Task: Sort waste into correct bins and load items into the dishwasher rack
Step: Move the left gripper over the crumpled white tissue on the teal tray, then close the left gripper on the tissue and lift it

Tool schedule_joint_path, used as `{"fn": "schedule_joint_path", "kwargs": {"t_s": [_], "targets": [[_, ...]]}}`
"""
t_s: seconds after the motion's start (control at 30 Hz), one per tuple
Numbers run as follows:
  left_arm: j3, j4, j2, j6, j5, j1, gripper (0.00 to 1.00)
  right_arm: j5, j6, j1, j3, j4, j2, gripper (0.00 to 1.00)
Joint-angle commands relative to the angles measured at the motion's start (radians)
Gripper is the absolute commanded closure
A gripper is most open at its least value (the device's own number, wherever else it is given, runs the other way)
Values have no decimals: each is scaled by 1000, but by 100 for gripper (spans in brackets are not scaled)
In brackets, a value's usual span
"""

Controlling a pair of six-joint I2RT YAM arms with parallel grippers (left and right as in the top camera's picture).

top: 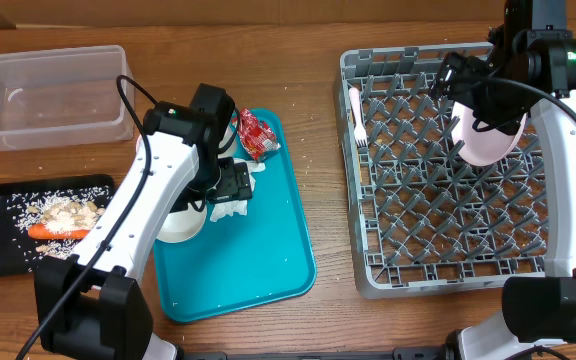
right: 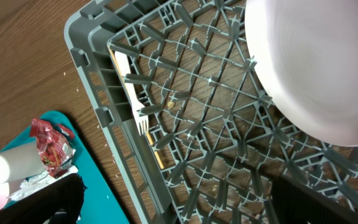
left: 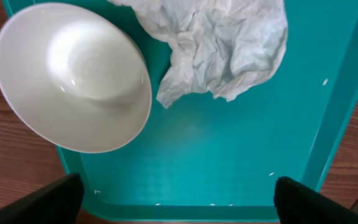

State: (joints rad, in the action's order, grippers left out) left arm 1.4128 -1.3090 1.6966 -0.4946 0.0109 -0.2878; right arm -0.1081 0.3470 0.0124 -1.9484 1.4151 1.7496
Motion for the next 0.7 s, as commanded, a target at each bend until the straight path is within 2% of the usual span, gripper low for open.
{"fn": "schedule_joint_path", "kwargs": {"t_s": [0.0,0.27,0.43,0.67], "targets": [[-28,42,-21,9,-11,-1,0,-9,6,2,-9,-2,-5,0],[-37,238,-21,9,-161,-17,0,-9,6,2,-9,-2,-5,0],[-37,322,7,0,-113,-75,0,-9,6,2,-9,-2,-5,0],[-37,313,121,32,-60,-95,0,-9,6,2,-9,-2,-5,0]]}}
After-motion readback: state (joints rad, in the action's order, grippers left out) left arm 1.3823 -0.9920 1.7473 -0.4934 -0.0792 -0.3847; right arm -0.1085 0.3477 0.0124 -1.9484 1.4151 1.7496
